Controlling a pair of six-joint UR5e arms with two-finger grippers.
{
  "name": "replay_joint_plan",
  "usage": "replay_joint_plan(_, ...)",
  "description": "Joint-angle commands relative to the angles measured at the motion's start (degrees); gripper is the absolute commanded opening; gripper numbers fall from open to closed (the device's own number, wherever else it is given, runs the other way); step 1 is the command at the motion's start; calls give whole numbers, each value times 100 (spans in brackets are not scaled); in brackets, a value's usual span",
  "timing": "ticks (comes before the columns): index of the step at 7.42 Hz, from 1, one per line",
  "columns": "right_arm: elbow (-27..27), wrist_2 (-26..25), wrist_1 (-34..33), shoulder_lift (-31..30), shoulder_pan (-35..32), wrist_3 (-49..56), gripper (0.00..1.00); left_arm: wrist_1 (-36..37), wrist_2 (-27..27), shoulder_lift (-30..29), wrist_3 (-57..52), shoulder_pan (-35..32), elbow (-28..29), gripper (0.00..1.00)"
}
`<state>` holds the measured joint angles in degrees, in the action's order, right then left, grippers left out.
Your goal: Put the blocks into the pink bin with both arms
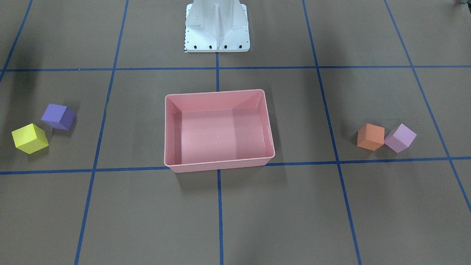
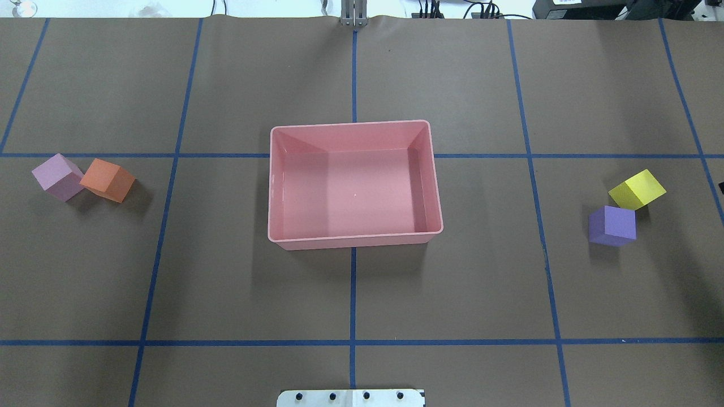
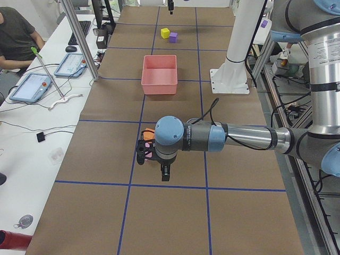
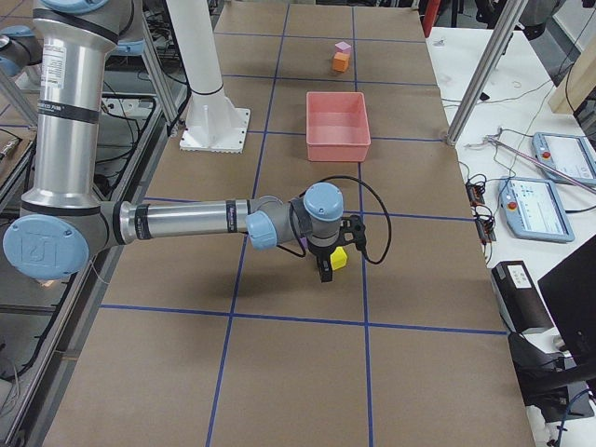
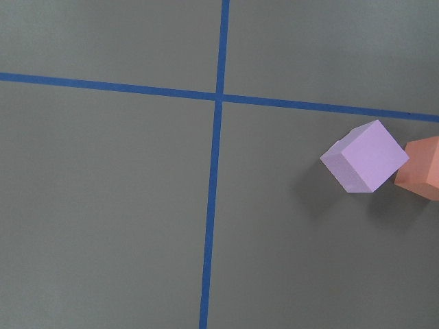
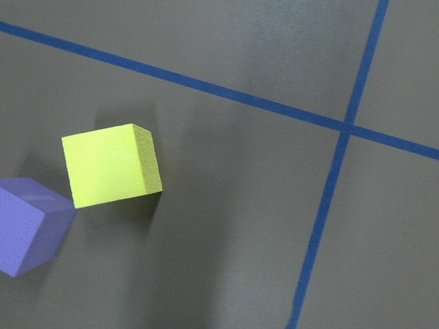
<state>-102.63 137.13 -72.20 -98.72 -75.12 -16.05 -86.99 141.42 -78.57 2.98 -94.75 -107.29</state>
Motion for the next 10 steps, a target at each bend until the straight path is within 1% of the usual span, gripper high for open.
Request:
replay_joint_plan(1,-20,-46,1100,-16,881,-2235,100,7,0,0,0,0,6,100)
replay_joint_plan(2,-151,-316,1120,106,1372,-3359,99,7,0,0,-8,0,15,100)
replay_joint_plan(3,-318,-867,1129,142,1890,-4205,99,7,0,0,-8,0,15,100)
replay_joint_plan(5,-319,-1126,1129,142,2228,-4328,98,-2,-9,0,-8,0,24,100)
replay_joint_plan(7,-223,-1162,1112,125,2265,-4328,98,7,-9,0,-8,0,24,100)
replay_joint_plan(9,-65,-1381,1094,168,2404,-4337,98,7,-9,0,-8,0,32,100)
replay_joint_plan(10,23,-1365,1085,290,2423,-4337,98,7,-9,8,-8,0,32,100)
